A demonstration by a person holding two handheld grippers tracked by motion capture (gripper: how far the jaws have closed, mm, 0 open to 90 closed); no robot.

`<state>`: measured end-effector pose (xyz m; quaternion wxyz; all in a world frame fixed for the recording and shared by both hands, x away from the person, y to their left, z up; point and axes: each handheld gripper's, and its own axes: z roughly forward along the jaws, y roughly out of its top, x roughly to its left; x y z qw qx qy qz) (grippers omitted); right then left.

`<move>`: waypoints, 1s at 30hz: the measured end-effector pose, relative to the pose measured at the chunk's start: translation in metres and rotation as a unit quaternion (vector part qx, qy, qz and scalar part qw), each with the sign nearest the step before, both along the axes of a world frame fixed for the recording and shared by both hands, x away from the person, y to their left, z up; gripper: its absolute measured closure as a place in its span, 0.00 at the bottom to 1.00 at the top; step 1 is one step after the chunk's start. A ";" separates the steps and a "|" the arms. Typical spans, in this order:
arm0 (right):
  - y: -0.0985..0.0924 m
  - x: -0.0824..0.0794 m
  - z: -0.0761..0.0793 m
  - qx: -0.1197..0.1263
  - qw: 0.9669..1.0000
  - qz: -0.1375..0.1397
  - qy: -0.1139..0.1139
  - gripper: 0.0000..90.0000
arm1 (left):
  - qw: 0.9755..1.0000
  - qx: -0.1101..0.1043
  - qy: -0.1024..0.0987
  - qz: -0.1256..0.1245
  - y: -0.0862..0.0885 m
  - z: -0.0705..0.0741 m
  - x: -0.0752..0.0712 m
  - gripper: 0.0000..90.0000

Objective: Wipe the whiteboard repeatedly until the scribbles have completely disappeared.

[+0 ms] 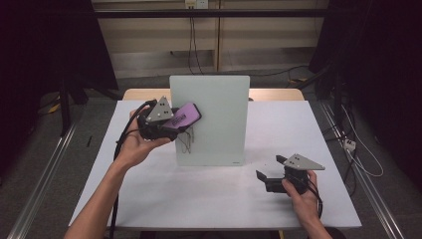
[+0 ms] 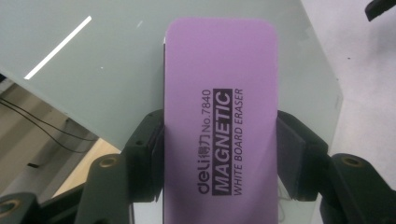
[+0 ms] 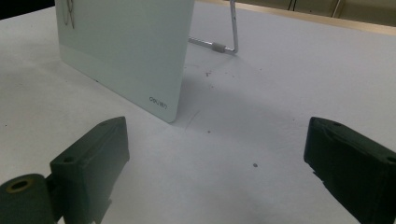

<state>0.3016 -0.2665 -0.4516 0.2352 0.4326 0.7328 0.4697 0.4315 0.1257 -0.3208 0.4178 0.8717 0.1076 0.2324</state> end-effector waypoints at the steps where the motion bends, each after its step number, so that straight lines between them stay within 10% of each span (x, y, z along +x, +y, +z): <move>1: 0.000 0.000 0.000 0.001 1.000 -0.001 0.000 0.08 | 1.000 -0.001 0.005 -0.002 0.000 -0.001 0.000 0.46; 18: 0.000 0.001 0.000 0.002 1.000 0.003 0.002 0.08 | 1.000 -0.010 0.023 -0.018 0.000 0.026 0.015 0.46; 30: 0.001 0.000 -0.001 0.000 1.000 0.004 0.005 0.08 | 1.000 0.006 0.010 -0.018 -0.002 0.015 0.010 0.46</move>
